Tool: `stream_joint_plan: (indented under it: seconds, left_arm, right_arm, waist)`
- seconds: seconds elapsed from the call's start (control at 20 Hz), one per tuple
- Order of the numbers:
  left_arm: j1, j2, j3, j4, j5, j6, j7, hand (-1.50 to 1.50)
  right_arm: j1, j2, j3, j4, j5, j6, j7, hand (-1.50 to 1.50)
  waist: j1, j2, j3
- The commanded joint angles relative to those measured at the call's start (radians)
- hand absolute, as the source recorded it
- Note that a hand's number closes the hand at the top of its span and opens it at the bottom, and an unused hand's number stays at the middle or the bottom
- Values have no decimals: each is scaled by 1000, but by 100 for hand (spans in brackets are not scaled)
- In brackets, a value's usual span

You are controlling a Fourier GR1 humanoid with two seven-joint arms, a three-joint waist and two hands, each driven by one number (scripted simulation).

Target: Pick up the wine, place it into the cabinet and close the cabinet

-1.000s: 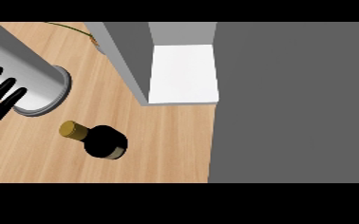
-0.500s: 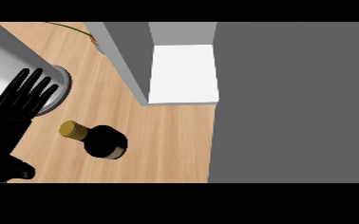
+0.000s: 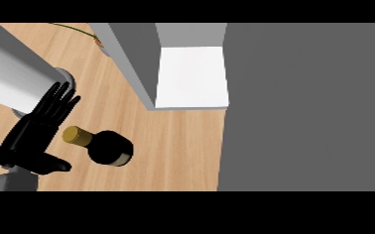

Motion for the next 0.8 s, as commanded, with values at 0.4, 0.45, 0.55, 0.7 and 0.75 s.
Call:
stream_joint_plan:
  seconds: [0.4,0.45,0.55,0.7,0.75]
  left_arm:
    - [-83,33,-37,427,-142,-176,-254,-150]
    - [-123,5,-55,468,-171,-162,-287,-150]
    - [-105,22,-50,521,-176,-212,-337,-150]
    - [-121,-17,-70,569,-208,-175,-356,-150]
    - [-130,15,-60,580,-182,-221,-341,-150]
  right_arm:
    - [49,5,-46,-70,-141,53,-4,-150]
    - [-1,1,-72,-84,-156,36,51,-150]
    - [41,-7,-82,-116,-160,53,37,-150]
    - [40,15,-47,-83,-139,65,6,-150]
    - [-39,15,-78,-108,-140,12,121,-150]
  waist:
    - [-1,2,0]
    - [-1,4,-1]
    - [-3,2,-1]
    - [0,1,0]
    - [9,1,-1]
